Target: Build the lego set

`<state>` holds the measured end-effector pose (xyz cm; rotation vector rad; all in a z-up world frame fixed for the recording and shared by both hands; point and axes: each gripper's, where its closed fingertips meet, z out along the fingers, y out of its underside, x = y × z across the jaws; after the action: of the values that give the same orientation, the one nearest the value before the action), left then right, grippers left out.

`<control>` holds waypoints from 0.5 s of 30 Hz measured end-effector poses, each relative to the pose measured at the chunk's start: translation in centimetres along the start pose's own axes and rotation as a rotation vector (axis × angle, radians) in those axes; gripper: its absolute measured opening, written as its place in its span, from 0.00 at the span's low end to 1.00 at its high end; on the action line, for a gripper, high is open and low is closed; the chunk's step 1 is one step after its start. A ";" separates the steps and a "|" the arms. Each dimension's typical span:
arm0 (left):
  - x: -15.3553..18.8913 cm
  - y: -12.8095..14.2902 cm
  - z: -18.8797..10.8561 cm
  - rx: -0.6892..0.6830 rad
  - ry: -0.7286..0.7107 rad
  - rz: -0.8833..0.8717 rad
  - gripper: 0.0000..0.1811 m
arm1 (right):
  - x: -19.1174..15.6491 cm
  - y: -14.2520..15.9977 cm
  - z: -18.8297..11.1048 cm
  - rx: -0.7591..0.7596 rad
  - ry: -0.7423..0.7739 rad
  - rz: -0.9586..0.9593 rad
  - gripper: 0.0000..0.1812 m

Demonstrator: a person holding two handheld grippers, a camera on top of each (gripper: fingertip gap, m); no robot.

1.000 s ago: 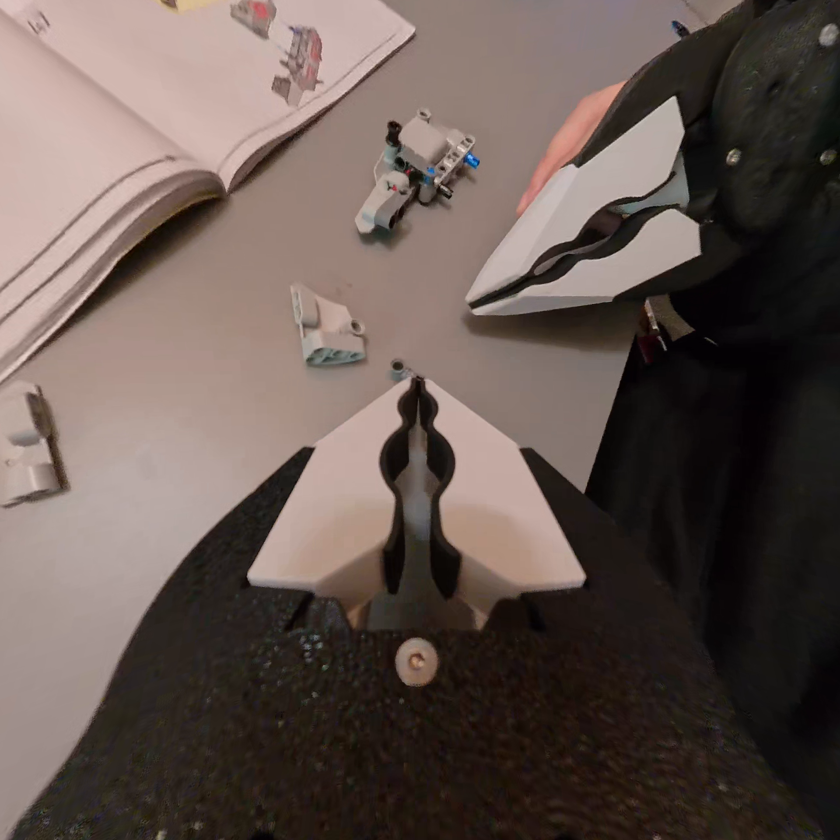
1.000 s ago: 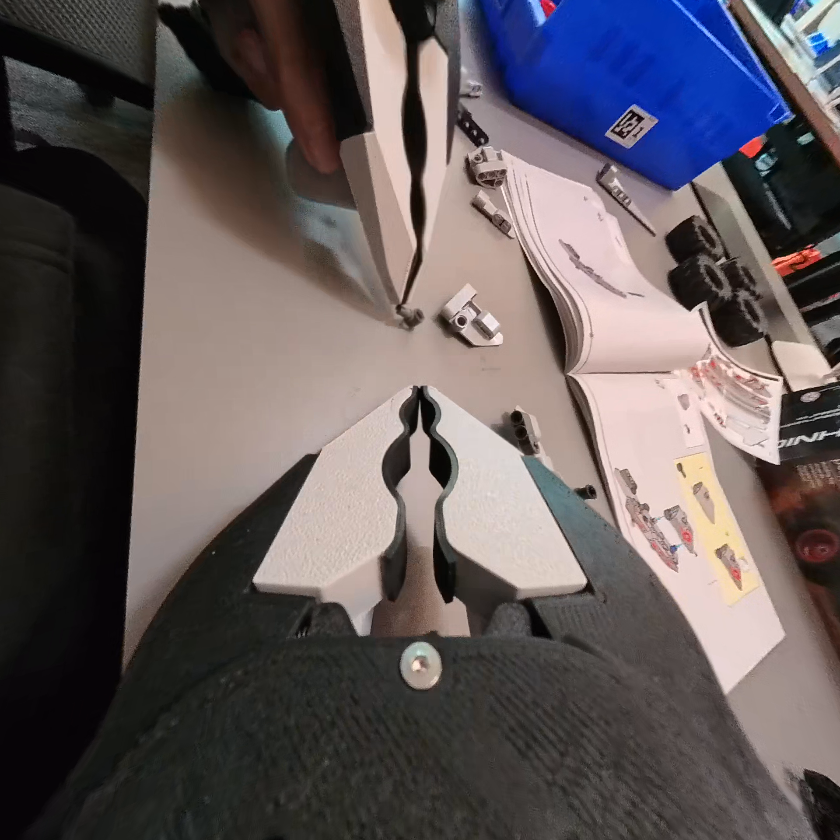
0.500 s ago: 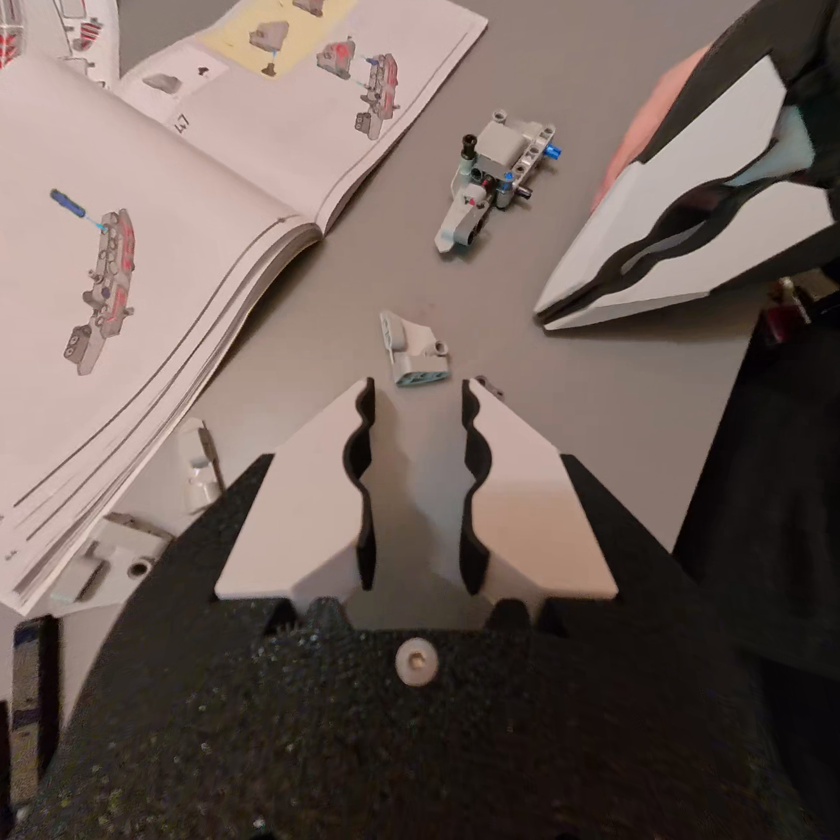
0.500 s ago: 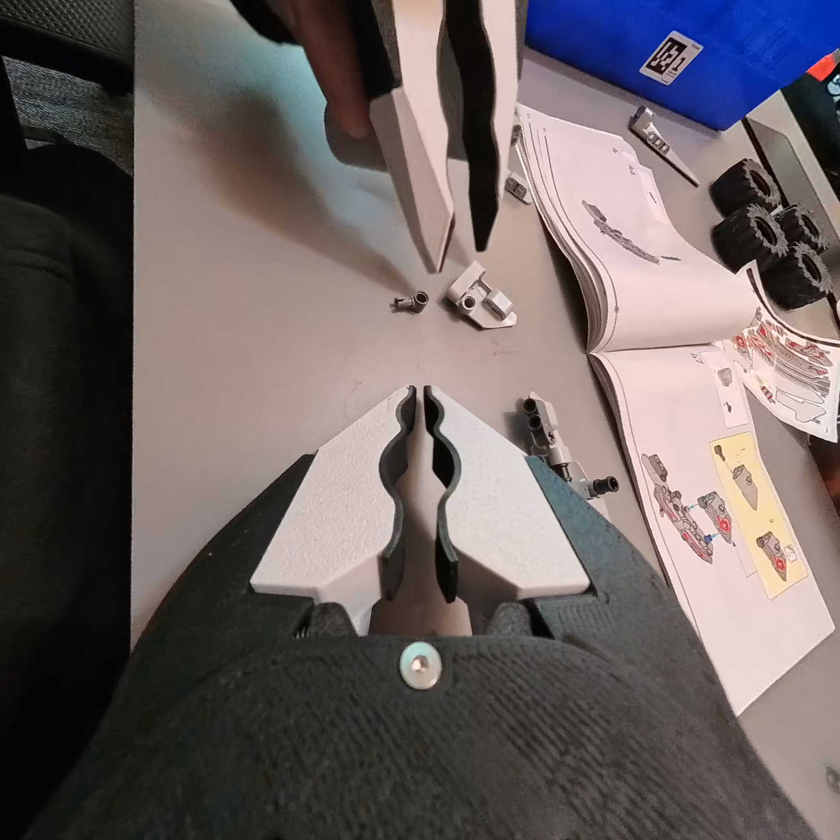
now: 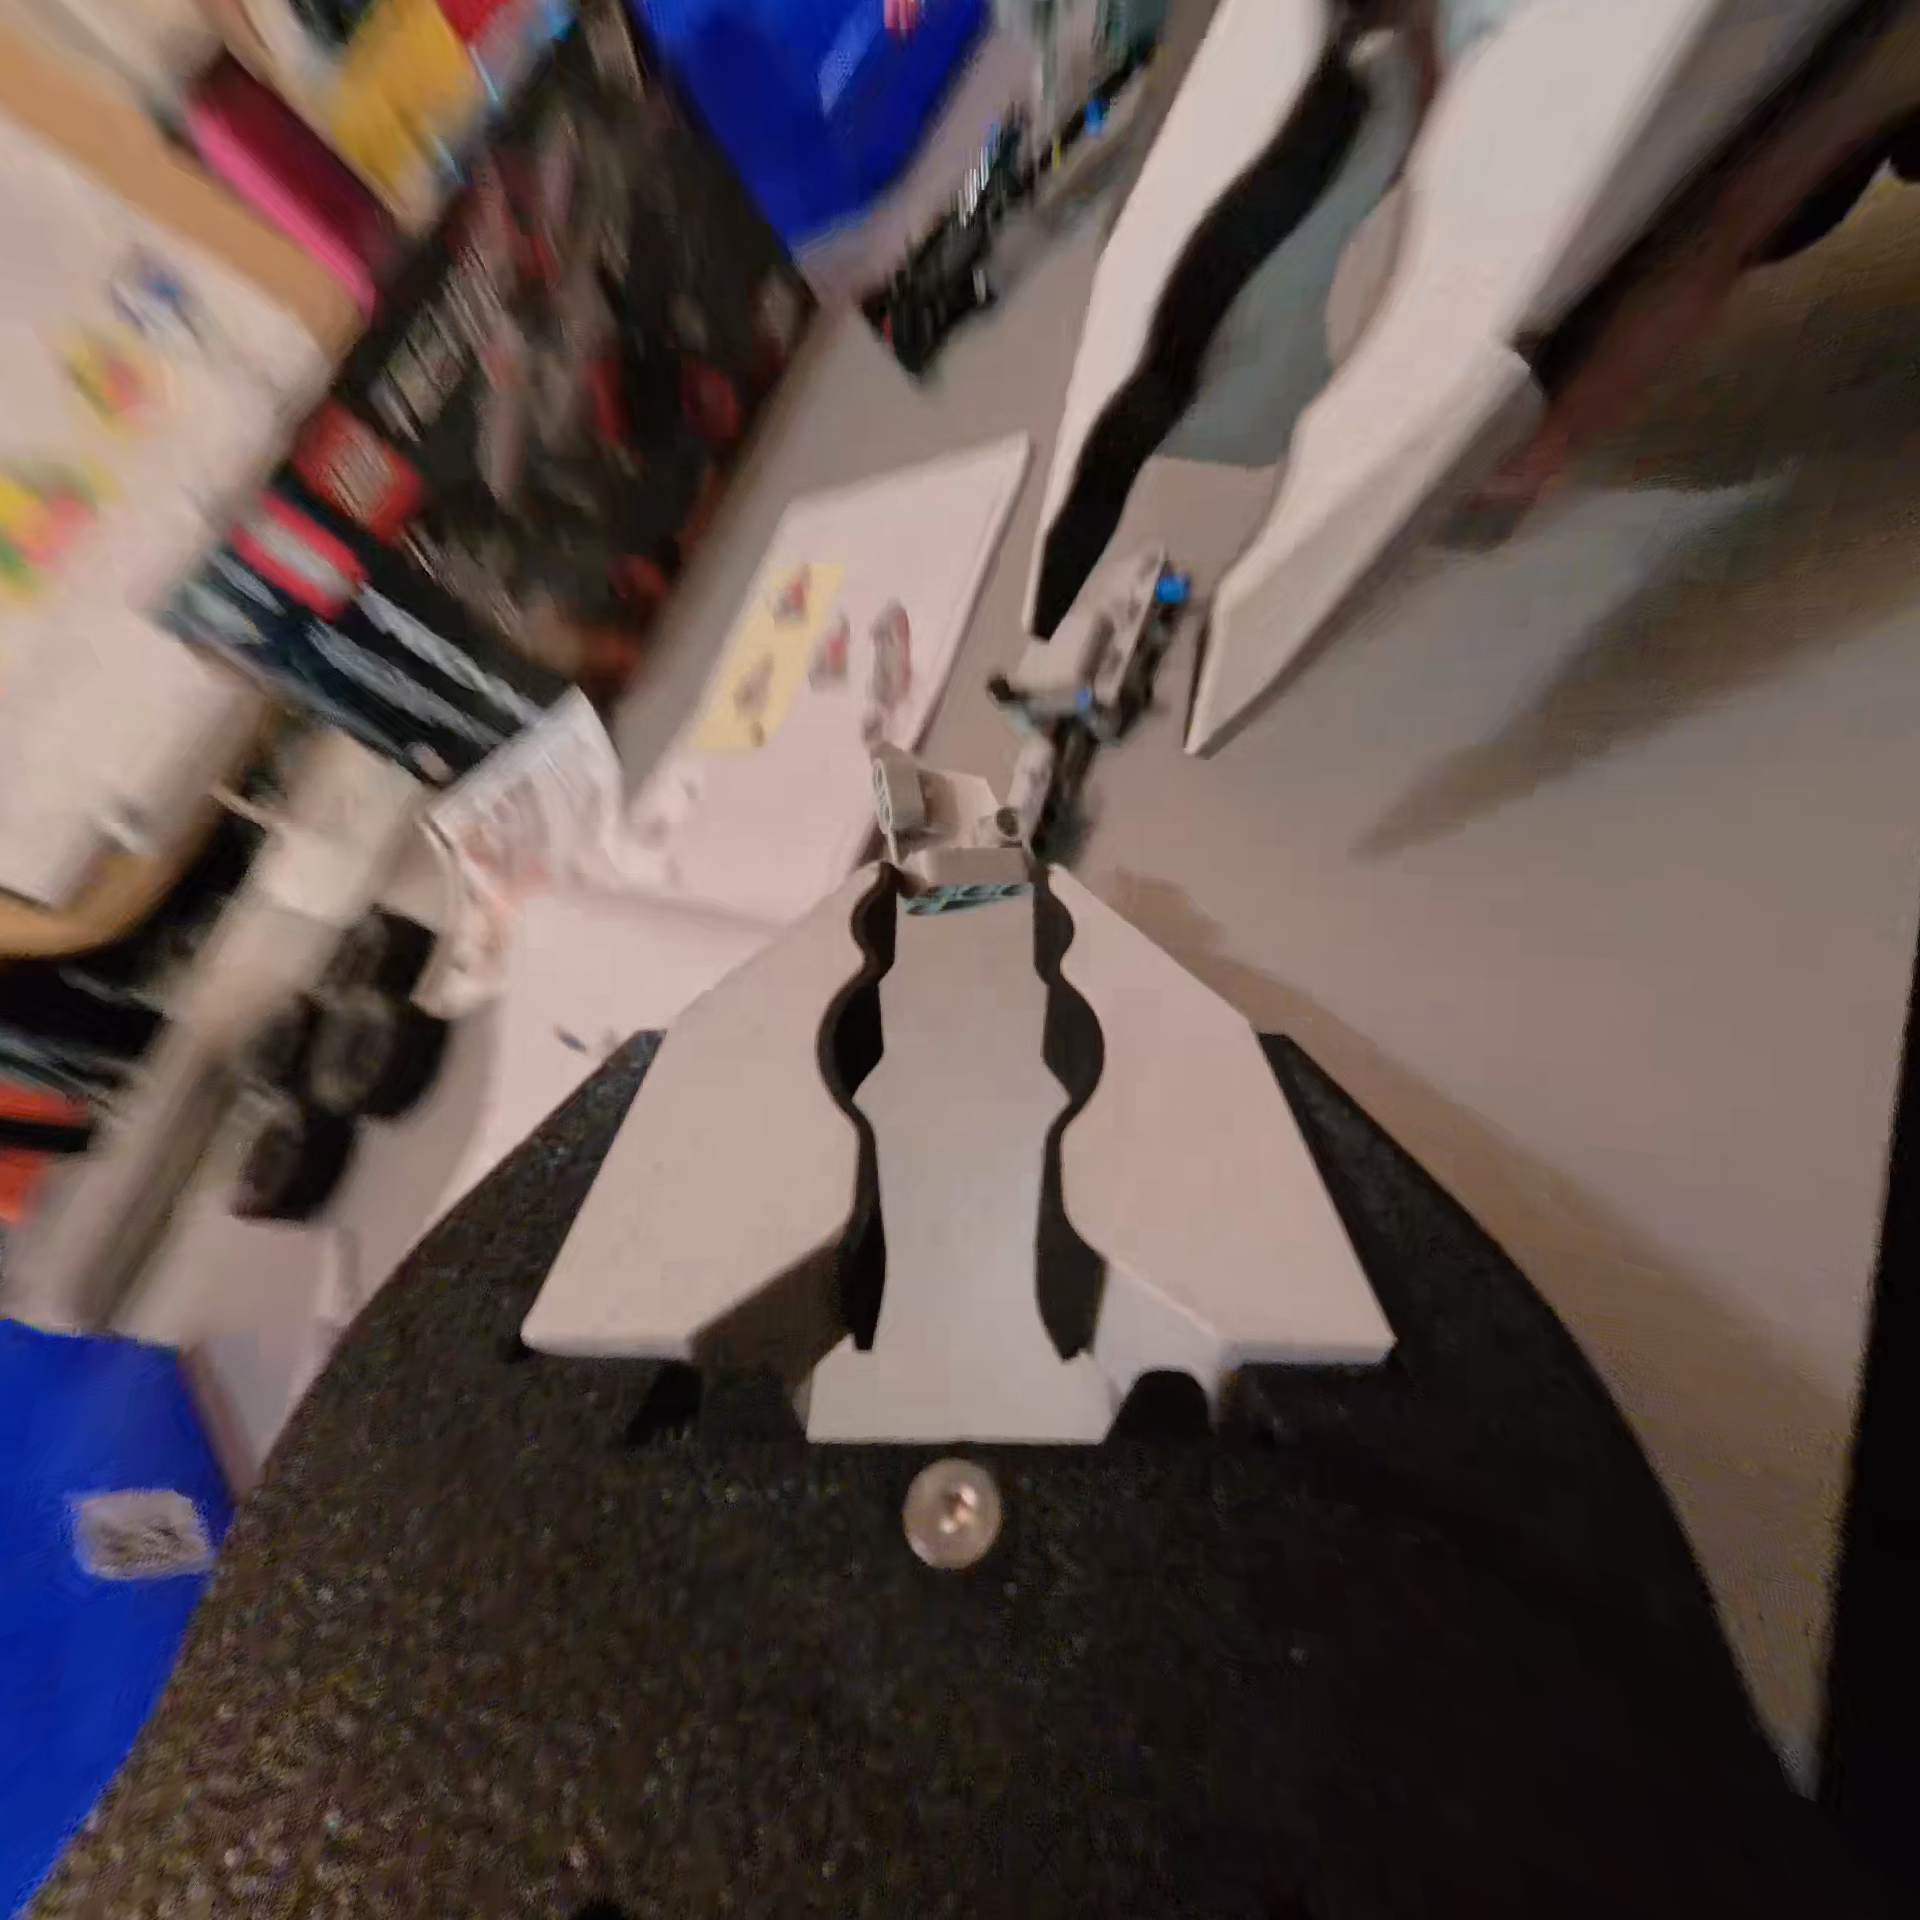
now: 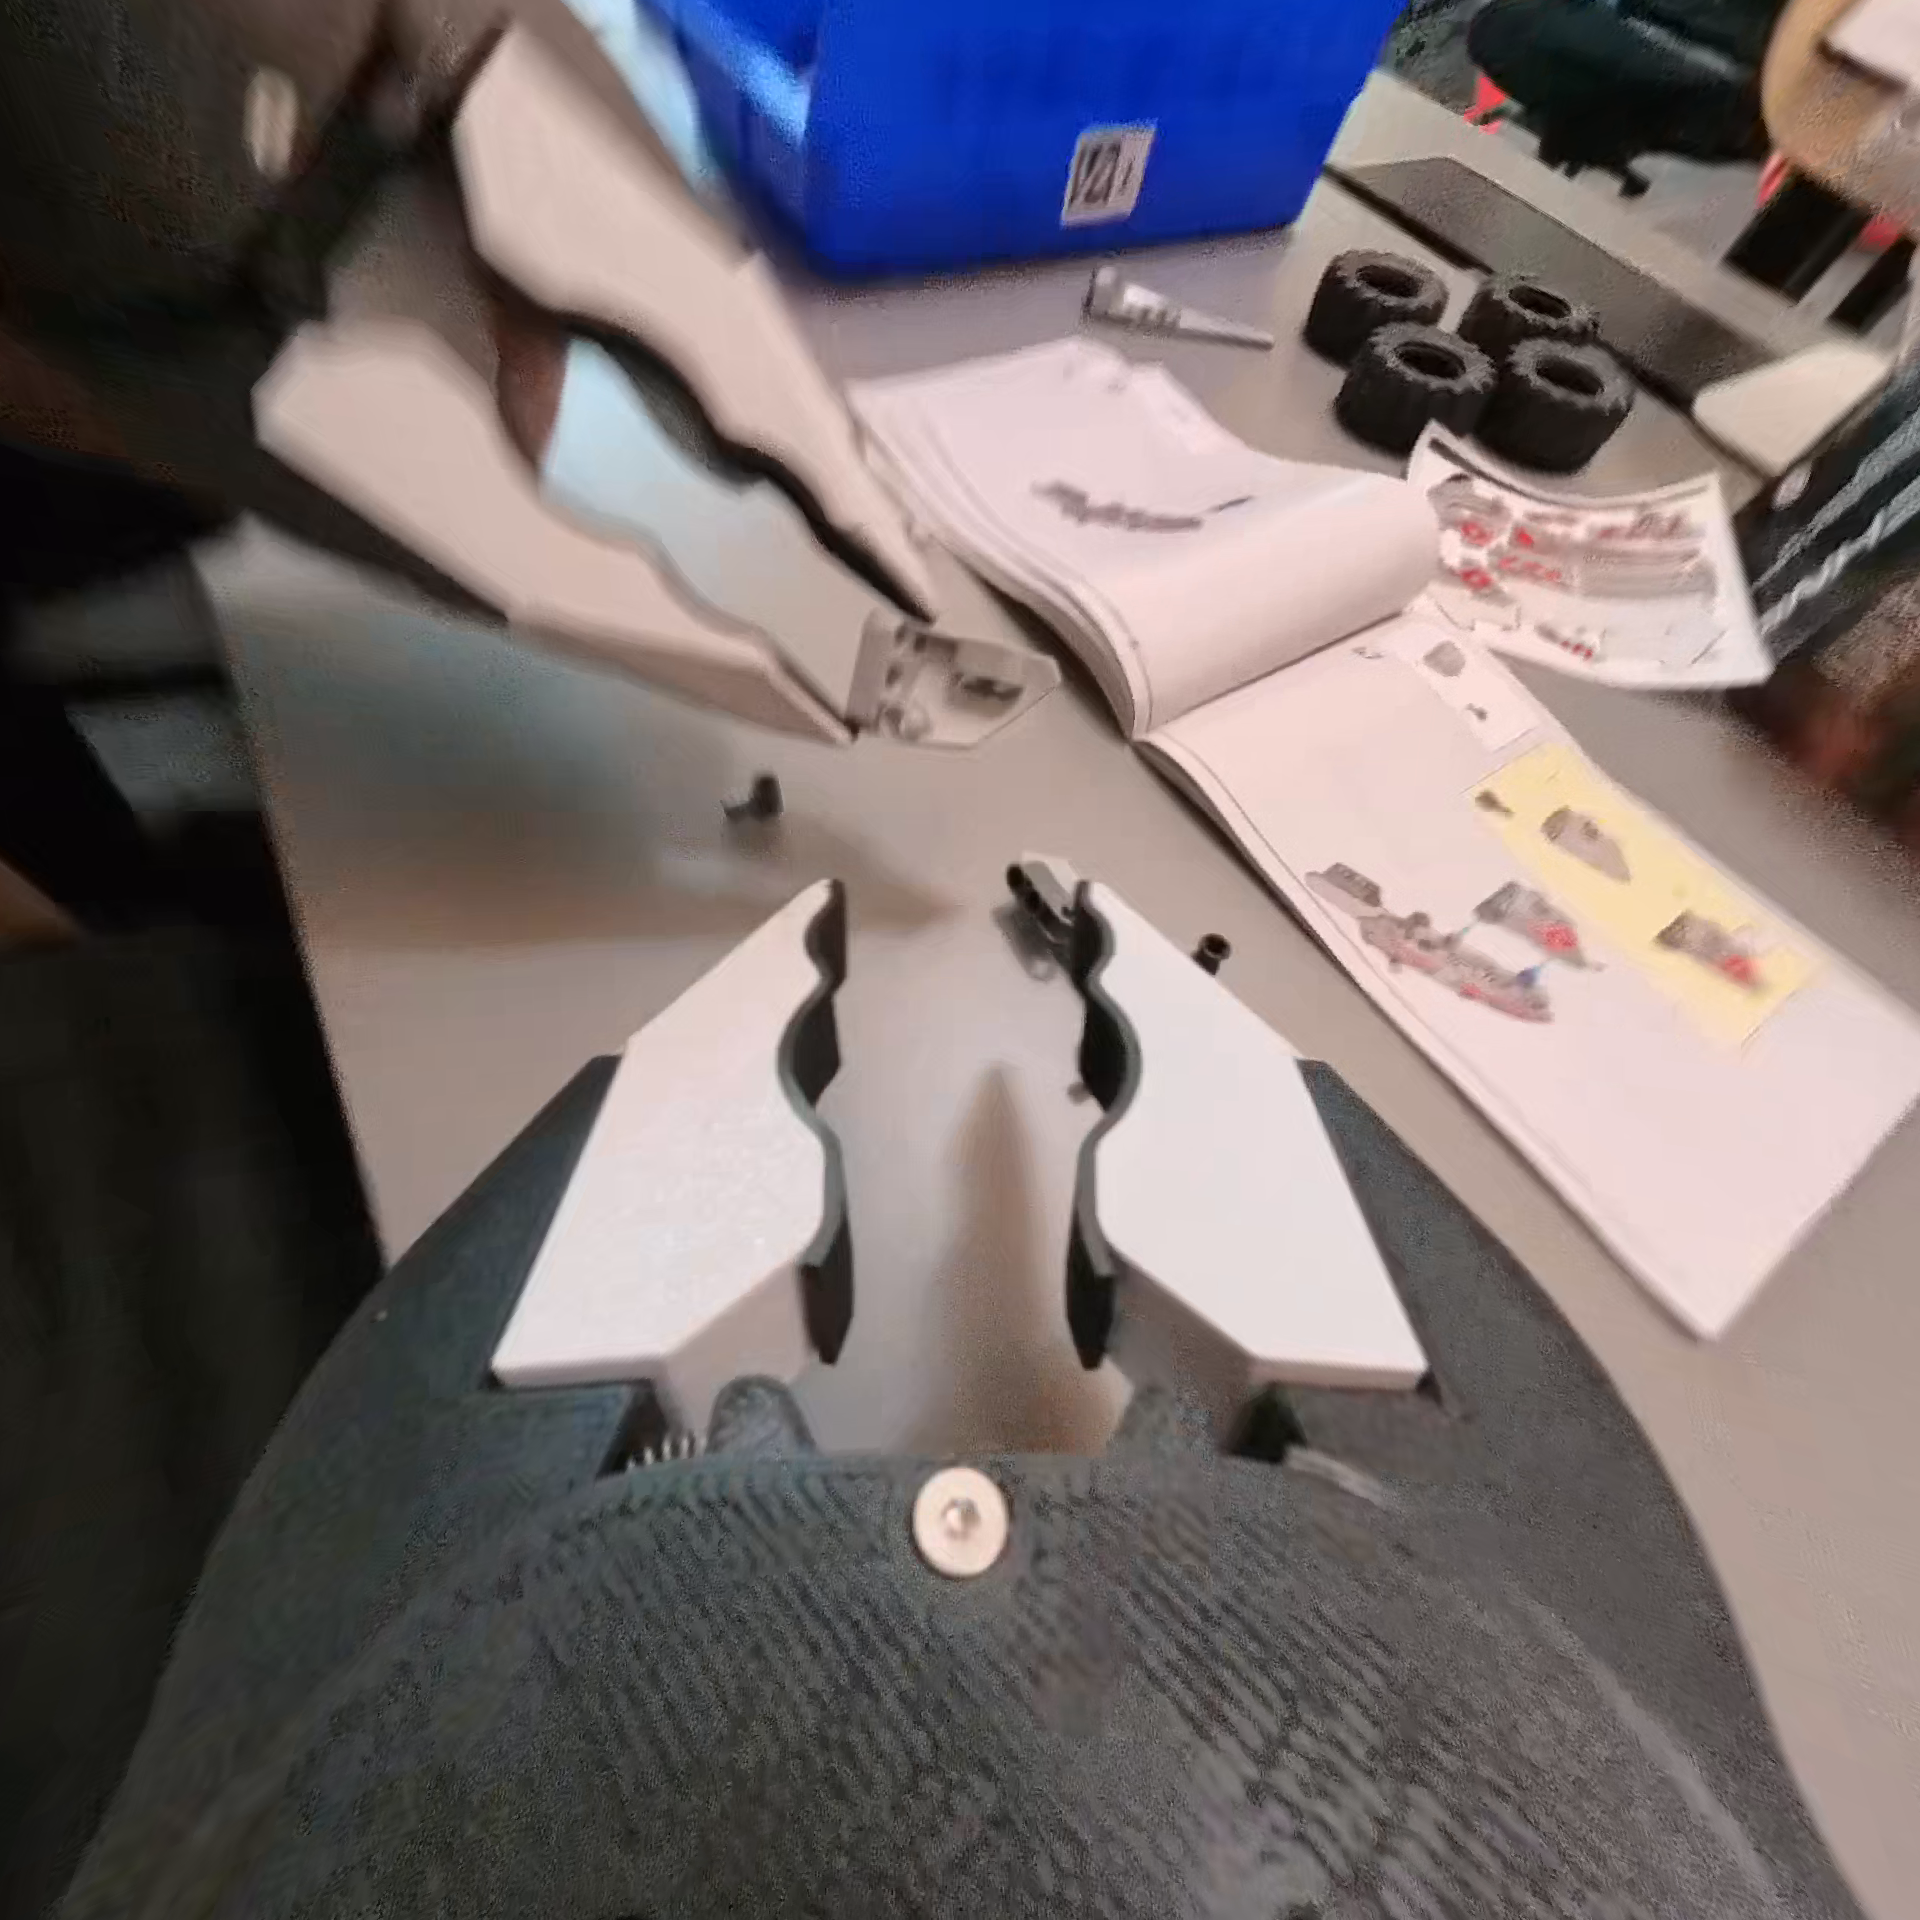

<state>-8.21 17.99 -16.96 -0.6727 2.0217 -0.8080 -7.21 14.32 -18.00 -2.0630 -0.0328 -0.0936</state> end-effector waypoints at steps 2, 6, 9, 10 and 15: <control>0.0 -1.9 -0.4 0.107 -0.093 0.169 0.13 | 0.1 -1.6 -1.1 0.119 -0.108 0.204 0.30; 0.4 -3.5 -0.7 0.165 -0.209 0.518 0.13 | 0.1 -2.3 -2.7 0.232 -0.253 0.338 0.28; 1.4 -5.2 -1.1 0.234 -0.235 0.641 0.13 | -0.1 -3.3 -3.4 0.314 -0.323 0.387 0.20; 1.9 -5.8 -1.2 0.263 -0.223 0.663 0.13 | -0.2 -3.6 -3.5 0.338 -0.346 0.398 0.17; 2.6 -6.1 -0.7 0.271 -0.198 0.719 0.13 | -1.7 -4.3 -4.2 0.408 -0.399 0.279 0.04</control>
<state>-9.18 12.39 -13.41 0.1362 1.7404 -0.5328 -9.38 12.67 -12.33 -1.6318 -0.0086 0.4621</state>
